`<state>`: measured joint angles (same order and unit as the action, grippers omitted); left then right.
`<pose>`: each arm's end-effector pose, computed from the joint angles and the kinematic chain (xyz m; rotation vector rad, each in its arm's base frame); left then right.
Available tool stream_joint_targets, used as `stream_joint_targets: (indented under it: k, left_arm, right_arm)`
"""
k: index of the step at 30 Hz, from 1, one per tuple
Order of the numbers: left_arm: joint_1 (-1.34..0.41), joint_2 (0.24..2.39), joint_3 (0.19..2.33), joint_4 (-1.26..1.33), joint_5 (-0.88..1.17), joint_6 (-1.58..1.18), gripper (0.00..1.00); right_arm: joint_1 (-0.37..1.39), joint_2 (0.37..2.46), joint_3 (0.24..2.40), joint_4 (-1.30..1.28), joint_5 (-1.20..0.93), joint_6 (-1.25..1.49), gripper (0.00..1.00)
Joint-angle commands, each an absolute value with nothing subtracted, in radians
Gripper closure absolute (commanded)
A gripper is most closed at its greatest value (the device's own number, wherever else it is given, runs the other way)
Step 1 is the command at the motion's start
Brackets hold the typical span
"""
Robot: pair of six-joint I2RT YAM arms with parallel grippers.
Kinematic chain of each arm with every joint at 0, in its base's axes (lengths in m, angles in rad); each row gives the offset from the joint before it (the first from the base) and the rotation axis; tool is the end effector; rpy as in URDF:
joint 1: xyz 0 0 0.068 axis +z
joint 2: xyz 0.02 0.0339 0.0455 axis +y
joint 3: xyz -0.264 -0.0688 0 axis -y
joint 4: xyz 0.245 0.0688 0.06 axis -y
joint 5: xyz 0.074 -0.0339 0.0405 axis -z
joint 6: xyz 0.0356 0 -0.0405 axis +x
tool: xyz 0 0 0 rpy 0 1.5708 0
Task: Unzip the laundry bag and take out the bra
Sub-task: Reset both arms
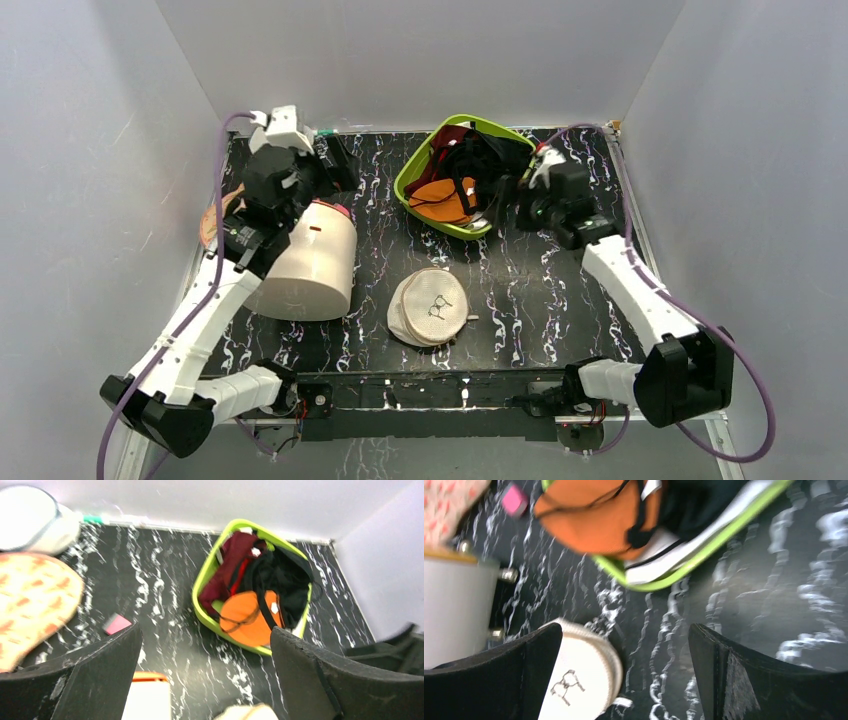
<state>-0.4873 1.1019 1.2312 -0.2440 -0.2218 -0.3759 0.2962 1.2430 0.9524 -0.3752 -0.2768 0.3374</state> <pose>0.2192 -0.1073 0.4277 -0.0736 1.7022 -0.4607 0.2574 0.0887 0.2839 -0.1075 2.2850 0.6477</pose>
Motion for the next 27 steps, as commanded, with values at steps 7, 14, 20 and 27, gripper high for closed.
stream_joint_targets:
  k: [7, 14, 20, 27]
  left_arm:
    - [-0.413, 1.022, 1.463, -0.250, -0.267, -0.117, 0.02]
    - [-0.413, 0.863, 1.443, -0.213, -0.213, -0.053, 0.02]
    - [-0.413, 0.790, 1.392, -0.222, -0.207, -0.066, 0.02]
    - [-0.413, 0.771, 1.367, -0.256, -0.206, -0.083, 0.02]
  right_arm:
    - [0.212, 1.052, 1.352, -0.470, -0.026, 0.203, 0.02]
    - [0.213, 0.818, 1.383, -0.361, 0.037, 0.126, 0.02]
    - [0.212, 0.765, 1.347, -0.376, 0.077, 0.166, 0.02]
    - [0.213, 0.739, 1.249, -0.360, 0.043, 0.185, 0.02]
